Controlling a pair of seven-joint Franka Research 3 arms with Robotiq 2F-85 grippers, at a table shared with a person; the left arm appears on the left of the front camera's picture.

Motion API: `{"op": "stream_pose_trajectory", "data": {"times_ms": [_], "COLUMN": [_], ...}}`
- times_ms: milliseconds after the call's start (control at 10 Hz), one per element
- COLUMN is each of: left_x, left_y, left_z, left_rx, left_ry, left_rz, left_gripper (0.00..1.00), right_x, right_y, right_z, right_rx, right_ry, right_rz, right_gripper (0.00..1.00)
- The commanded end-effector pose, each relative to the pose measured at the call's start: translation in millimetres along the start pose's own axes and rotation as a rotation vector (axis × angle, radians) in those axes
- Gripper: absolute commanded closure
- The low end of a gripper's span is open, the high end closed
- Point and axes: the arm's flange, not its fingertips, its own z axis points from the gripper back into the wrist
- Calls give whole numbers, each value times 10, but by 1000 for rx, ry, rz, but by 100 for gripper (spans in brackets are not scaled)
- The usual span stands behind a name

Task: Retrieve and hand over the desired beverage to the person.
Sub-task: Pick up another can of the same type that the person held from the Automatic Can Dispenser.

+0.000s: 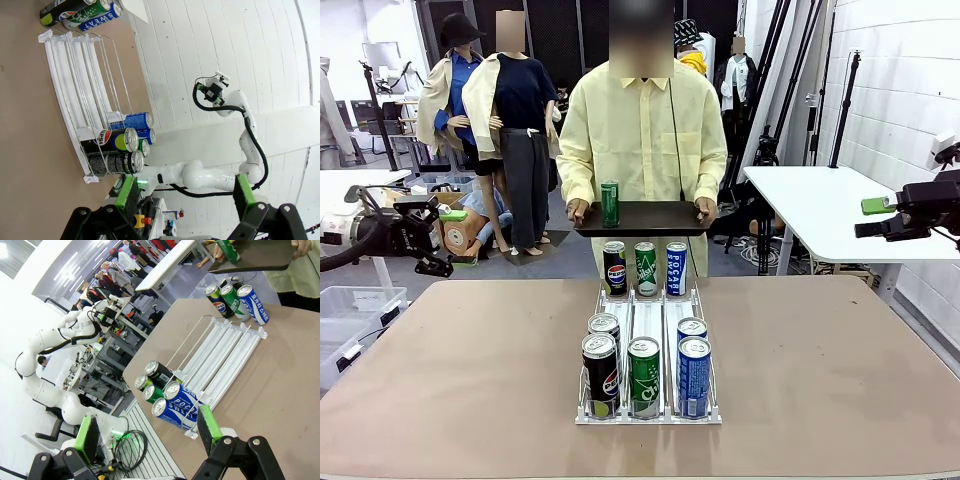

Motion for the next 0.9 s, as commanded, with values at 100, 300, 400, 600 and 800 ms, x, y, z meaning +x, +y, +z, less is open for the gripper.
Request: {"op": "stream_pose_trajectory", "data": {"times_ms": [100, 300, 400, 600, 800], "left_x": [12, 12, 12, 12, 12], "left_y": [-15, -15, -15, -15, -15], "left_z": [7, 7, 7, 7, 7], "left_rx": [1, 1, 1, 1, 1], "left_ry": [-1, -1, -1, -1, -1], "left_rz": [-5, -5, -5, -5, -5], "left_gripper": [0, 0, 0, 0, 0], "right_x": [25, 75, 126, 212, 306], "right_y": [-1, 153, 309, 591, 816], "right_z": [-112, -339, -535, -849, -1171], "right_rx": [-7, -44, -87, -147, -234], "right_ry": [4, 50, 124, 221, 348], "right_rz": [11, 61, 103, 153, 174], "right_gripper": [0, 0, 0, 0, 0]}}
